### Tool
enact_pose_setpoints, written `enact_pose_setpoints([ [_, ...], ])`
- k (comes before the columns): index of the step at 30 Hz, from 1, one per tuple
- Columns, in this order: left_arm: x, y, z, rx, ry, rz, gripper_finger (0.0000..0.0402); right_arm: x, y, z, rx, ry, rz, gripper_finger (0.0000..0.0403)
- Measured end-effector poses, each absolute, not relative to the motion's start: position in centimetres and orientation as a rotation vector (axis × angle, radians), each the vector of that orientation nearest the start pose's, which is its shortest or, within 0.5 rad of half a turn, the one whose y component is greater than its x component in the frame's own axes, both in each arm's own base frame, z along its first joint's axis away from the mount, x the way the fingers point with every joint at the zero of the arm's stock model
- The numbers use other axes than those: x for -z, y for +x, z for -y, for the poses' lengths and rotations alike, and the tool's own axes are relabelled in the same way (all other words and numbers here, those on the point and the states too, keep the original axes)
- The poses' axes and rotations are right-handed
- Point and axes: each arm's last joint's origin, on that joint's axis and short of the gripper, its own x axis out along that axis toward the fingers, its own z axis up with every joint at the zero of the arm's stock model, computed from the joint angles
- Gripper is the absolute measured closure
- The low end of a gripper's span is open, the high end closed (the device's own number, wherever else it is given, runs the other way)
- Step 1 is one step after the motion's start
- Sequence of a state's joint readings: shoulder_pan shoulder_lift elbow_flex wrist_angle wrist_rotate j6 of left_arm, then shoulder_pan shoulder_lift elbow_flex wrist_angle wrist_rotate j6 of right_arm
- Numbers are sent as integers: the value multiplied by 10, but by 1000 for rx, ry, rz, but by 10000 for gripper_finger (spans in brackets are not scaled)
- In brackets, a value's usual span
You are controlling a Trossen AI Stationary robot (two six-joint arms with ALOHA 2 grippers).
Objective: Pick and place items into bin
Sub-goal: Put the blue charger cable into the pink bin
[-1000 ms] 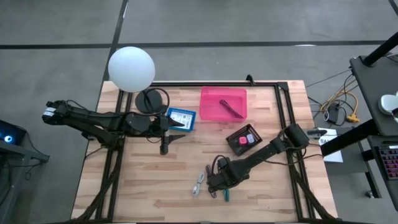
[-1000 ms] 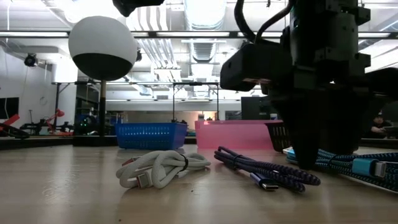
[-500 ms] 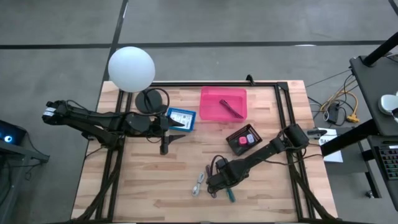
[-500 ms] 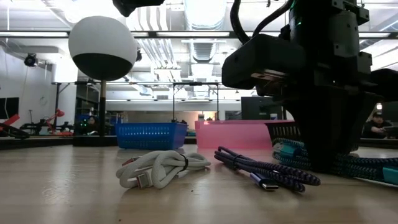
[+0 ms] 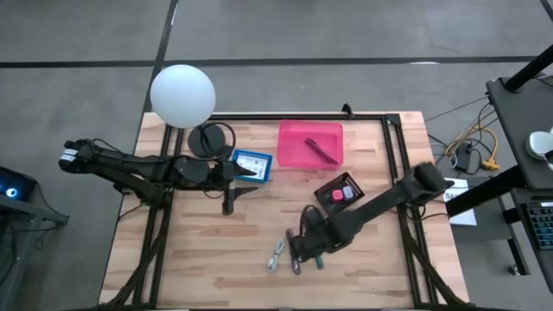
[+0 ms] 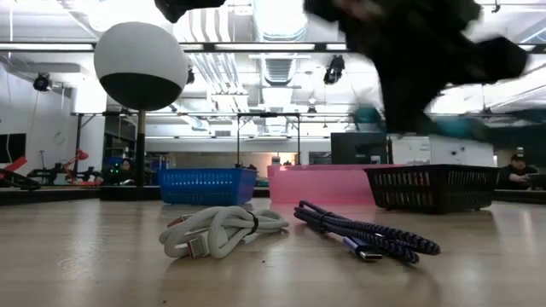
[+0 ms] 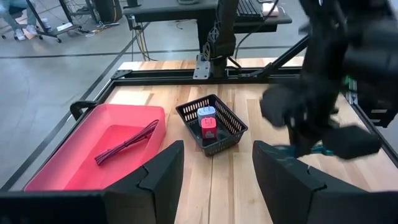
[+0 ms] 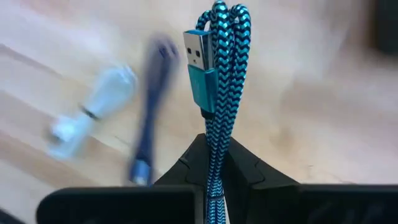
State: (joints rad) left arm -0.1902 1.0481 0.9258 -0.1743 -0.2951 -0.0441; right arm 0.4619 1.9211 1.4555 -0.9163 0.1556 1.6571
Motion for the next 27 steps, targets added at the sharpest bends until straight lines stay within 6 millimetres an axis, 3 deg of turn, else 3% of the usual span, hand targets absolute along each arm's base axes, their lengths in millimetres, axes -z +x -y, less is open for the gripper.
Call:
enact_pose_setpoints([
  [6, -335, 228, 35, -110, 27, -283, 226, -267, 320, -140, 732, 792, -805, 390],
  [14, -335, 228, 35, -112, 30, -282, 226, -322, 299, -85, 677, 576, -700, 391],
  [20, -336, 228, 34, -157, 34, -274, 226, -331, 285, -34, 676, 382, -745, 391],
  [27, -336, 227, 31, -264, 45, -266, 226, -302, 274, 49, 580, 367, -862, 391],
])
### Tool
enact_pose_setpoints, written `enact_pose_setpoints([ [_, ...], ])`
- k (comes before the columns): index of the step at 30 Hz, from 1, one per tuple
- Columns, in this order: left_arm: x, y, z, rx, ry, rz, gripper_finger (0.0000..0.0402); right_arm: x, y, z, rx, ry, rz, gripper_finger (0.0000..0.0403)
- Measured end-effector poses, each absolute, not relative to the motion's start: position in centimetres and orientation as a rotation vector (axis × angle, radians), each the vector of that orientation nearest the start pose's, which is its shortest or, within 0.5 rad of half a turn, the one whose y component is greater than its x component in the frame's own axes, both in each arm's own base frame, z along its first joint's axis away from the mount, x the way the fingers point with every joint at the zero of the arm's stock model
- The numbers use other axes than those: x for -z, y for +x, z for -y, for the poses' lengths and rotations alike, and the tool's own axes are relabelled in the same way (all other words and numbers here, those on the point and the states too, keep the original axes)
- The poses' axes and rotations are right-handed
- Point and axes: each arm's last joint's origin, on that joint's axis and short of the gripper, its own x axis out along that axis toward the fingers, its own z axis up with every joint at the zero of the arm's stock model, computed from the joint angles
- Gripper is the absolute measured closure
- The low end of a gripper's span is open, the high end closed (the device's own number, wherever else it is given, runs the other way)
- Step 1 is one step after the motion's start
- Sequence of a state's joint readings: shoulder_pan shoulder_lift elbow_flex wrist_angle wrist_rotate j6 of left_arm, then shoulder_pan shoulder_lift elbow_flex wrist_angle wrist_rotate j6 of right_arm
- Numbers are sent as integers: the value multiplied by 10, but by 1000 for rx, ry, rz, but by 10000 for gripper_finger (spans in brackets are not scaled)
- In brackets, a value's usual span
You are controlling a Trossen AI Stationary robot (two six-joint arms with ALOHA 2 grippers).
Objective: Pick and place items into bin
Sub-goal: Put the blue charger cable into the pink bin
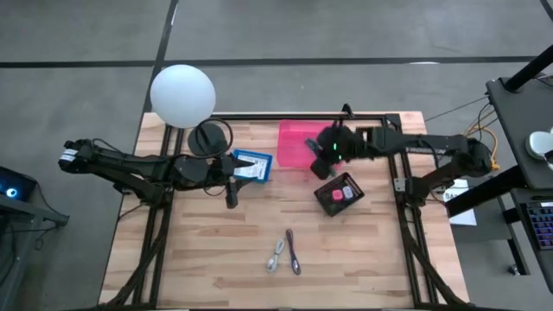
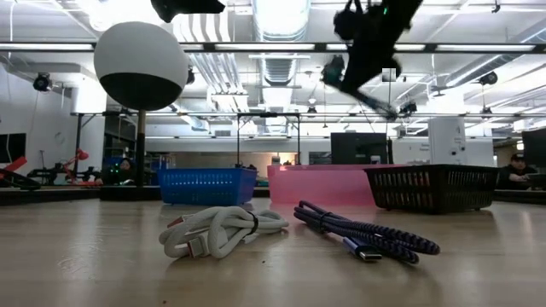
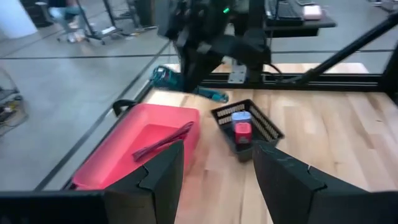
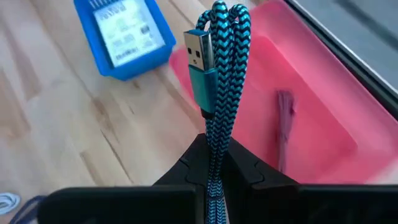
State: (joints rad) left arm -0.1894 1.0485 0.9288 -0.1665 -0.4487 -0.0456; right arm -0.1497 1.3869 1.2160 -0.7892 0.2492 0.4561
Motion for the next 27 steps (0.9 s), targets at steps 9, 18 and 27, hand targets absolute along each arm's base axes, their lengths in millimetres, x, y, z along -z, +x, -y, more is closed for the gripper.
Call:
enact_pose_setpoints([
  [9, -339, 227, 30, -298, 41, -243, 226, -264, 249, 151, 505, 485, -810, 392],
  [18, -340, 227, 29, -357, -34, -217, 226, -245, 236, 200, 385, 492, -829, 392],
  [27, -340, 227, 29, -357, -35, -216, 226, -236, 253, 217, 370, 410, -887, 384],
])
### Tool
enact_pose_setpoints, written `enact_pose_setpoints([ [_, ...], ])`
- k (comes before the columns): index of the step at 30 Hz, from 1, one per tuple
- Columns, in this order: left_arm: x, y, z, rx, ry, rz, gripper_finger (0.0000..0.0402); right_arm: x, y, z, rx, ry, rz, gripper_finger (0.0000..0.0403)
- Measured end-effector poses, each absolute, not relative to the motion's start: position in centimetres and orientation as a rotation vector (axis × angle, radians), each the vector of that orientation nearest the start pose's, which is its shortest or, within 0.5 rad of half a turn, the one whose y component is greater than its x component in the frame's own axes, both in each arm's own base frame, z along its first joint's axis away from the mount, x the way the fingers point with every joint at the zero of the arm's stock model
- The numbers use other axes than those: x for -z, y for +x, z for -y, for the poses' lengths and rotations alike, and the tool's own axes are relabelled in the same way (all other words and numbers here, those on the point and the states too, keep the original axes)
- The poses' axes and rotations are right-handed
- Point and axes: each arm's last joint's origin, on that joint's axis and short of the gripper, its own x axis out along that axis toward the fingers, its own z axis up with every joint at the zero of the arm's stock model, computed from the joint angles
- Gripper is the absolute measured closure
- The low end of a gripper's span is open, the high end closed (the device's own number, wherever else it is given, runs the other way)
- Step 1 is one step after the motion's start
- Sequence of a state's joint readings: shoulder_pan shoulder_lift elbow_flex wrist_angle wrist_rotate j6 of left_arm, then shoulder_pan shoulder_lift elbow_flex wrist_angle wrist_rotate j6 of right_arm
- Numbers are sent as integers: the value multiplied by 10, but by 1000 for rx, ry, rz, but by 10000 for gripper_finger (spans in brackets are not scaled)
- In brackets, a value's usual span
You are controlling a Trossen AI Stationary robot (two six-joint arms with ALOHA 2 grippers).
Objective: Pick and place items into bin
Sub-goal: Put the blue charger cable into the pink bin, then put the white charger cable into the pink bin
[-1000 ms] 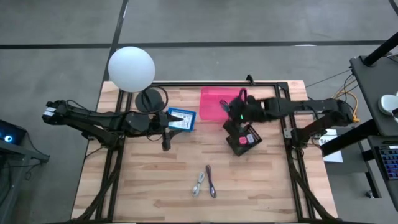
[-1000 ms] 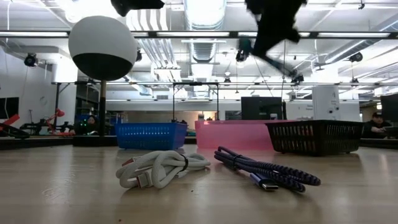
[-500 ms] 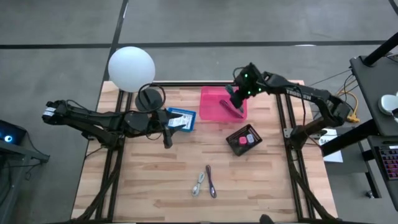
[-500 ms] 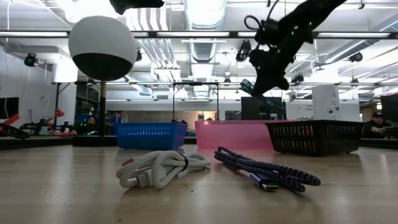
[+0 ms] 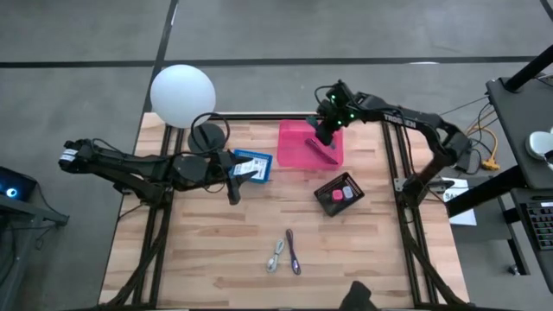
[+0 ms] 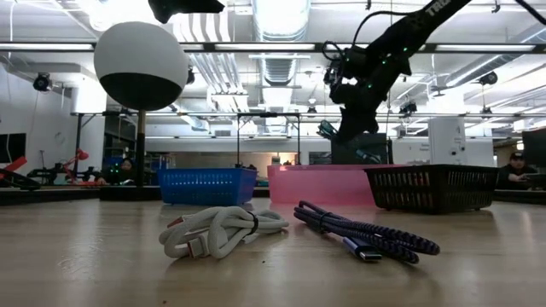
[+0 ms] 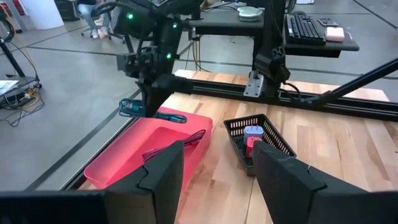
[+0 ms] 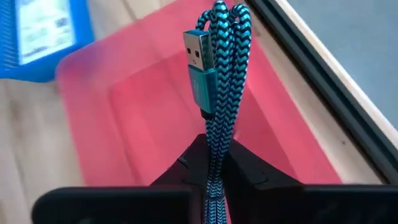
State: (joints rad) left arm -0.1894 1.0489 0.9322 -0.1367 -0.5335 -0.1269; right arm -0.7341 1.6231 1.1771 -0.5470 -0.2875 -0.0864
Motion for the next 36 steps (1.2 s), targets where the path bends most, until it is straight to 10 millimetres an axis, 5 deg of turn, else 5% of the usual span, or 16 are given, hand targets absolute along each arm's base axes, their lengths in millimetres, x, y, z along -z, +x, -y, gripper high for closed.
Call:
enact_pose_setpoints([
  [10, -340, 227, 28, -360, -34, -217, 226, -233, 254, 220, 434, 474, -985, 298],
  [18, -340, 227, 29, -366, -91, -207, 226, -259, 252, 207, 459, 595, -914, 263],
  [25, -339, 227, 29, -352, -240, -192, 226, -299, 255, 159, 350, 509, -814, 267],
  [36, -334, 233, 35, -194, -258, -246, 226, -371, 248, 42, 129, 302, -477, 280],
])
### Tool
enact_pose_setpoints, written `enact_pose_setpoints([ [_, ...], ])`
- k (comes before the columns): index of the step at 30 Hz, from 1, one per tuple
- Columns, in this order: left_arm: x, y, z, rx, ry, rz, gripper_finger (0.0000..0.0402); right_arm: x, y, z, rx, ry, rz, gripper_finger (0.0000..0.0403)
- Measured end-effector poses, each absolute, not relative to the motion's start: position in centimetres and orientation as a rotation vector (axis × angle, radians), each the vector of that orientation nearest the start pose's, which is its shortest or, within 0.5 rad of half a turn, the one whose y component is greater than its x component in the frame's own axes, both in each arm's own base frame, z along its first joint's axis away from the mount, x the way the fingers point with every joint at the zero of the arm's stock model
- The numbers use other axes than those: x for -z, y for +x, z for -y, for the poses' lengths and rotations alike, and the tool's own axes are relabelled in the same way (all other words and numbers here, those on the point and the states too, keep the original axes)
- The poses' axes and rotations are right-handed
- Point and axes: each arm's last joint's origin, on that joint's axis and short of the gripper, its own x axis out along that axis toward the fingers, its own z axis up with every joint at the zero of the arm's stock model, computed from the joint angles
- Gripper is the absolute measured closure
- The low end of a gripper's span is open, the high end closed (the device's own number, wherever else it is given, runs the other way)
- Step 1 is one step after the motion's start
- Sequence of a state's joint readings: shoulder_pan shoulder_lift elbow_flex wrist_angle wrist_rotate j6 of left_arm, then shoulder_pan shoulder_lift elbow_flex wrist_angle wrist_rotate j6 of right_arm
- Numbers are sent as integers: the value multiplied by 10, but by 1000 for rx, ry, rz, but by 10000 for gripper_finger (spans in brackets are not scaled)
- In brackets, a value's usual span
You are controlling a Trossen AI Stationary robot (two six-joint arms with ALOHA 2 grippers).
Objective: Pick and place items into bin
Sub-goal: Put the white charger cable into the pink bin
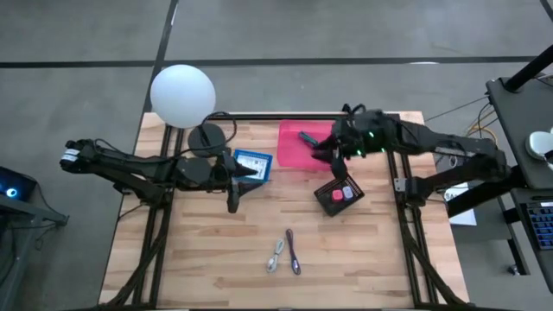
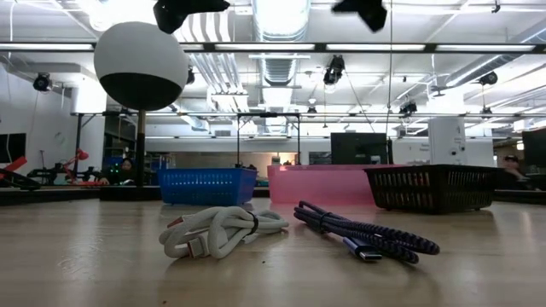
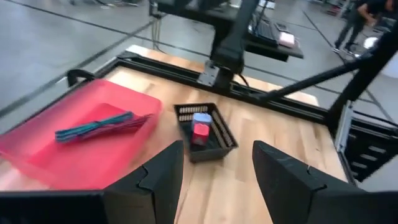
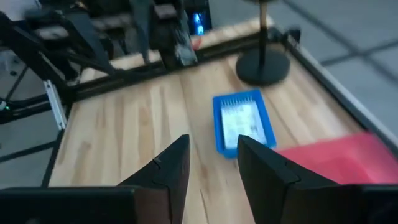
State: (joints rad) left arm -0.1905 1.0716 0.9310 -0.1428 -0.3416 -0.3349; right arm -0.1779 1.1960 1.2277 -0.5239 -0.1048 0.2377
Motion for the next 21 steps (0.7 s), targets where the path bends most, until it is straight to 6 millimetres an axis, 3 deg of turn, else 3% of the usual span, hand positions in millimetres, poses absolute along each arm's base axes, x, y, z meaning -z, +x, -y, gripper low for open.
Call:
enact_pose_setpoints([
  [4, -326, 244, 40, -101, -270, -282, 226, -379, 243, 16, 172, 216, -428, 285],
  [9, -318, 269, 50, 63, -313, -249, 226, -375, 244, 5, 180, 136, -463, 291],
  [14, -299, 297, 56, 48, -514, -262, 226, -358, 238, 6, 202, 80, -651, 297],
  [21, -263, 326, 65, -21, -901, -418, 226, -336, 209, 14, 446, -49, -994, 307],
])
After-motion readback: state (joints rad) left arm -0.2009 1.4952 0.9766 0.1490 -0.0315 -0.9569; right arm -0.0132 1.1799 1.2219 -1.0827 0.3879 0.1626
